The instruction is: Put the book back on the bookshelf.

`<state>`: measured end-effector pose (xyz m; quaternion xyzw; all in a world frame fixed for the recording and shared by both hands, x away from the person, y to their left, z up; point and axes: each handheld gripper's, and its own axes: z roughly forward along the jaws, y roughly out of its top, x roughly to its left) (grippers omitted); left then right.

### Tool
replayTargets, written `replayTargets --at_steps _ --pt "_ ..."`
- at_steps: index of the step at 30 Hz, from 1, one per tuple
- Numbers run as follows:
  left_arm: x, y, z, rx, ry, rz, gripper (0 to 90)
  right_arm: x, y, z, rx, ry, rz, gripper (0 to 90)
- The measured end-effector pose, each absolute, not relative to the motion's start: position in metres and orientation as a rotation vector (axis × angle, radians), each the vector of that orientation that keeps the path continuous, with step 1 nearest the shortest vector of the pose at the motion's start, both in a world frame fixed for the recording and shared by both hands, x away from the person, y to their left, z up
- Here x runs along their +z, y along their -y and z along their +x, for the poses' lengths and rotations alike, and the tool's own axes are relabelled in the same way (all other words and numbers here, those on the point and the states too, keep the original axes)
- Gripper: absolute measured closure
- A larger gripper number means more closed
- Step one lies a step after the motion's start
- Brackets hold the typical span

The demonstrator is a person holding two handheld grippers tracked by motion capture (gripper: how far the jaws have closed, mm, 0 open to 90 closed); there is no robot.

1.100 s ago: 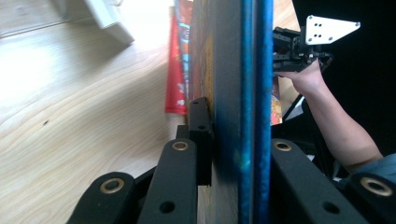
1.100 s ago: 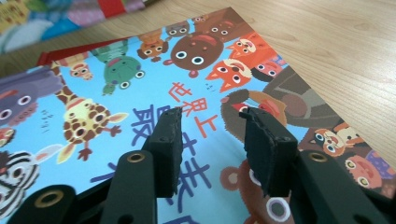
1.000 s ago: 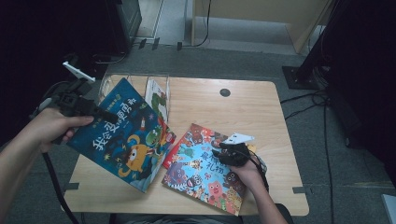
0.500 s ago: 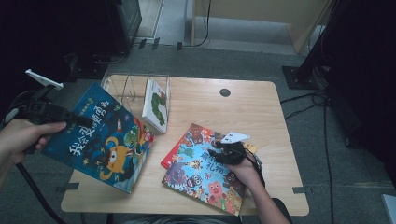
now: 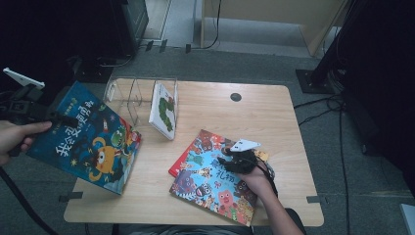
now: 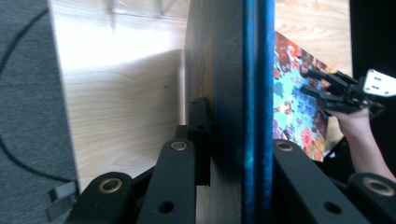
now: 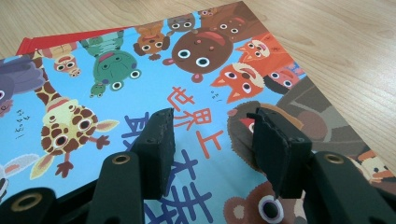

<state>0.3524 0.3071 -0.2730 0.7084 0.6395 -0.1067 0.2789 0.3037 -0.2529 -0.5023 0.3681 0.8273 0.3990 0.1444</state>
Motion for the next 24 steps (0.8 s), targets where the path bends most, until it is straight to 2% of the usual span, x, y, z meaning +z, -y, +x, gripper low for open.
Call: replayTargets --at_steps 11,24 --pt "-0.251 -0.32 0.374 -0.214 -1.783 1.861 81.1 -0.502 0.253 0.304 1.148 -2.382 1.059 49.3" --pt "-0.252 -0.316 0.408 -0.176 -1.832 1.839 81.0 -0.502 0.253 0.303 1.144 -2.379 1.057 49.8"
